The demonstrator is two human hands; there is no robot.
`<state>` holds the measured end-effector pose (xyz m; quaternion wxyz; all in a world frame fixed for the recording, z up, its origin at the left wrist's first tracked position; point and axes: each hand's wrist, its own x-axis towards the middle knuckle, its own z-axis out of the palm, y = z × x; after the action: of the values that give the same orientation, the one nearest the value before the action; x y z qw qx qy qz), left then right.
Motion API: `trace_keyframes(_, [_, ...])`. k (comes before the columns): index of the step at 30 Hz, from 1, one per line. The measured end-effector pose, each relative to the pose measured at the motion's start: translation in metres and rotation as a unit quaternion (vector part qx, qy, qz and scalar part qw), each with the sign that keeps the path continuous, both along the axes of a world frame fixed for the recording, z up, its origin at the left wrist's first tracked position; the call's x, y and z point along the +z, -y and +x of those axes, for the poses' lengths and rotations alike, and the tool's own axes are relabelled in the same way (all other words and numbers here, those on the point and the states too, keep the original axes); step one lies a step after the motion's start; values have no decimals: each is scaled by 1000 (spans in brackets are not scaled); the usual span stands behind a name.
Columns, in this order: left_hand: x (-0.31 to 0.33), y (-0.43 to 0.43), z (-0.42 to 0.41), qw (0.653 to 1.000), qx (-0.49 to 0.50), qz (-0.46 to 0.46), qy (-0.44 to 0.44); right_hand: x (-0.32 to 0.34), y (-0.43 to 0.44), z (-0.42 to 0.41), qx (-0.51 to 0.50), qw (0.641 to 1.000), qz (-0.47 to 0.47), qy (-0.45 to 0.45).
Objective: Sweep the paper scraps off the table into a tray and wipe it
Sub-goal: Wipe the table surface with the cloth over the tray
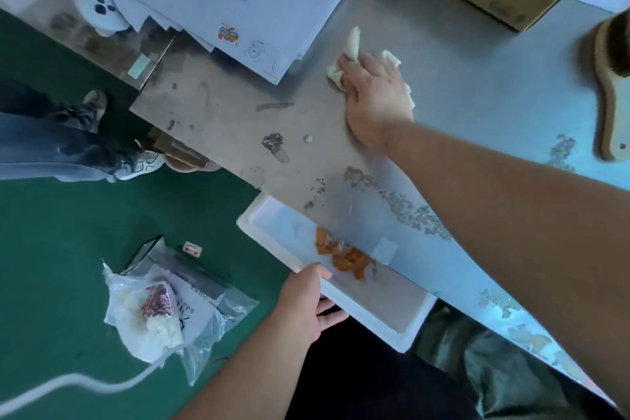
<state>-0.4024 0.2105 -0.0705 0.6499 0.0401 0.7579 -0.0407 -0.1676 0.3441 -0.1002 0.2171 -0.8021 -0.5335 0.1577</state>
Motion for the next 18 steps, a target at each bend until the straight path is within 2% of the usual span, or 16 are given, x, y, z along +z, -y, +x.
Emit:
trace_keyframes(12, [3,3,-18,1000,-11,15,20,-8,89,-111,149,989,-5,-16])
trace_keyframes(18, [6,14,-34,999,3,18,36,-1,137,-140,169,983,21,-67])
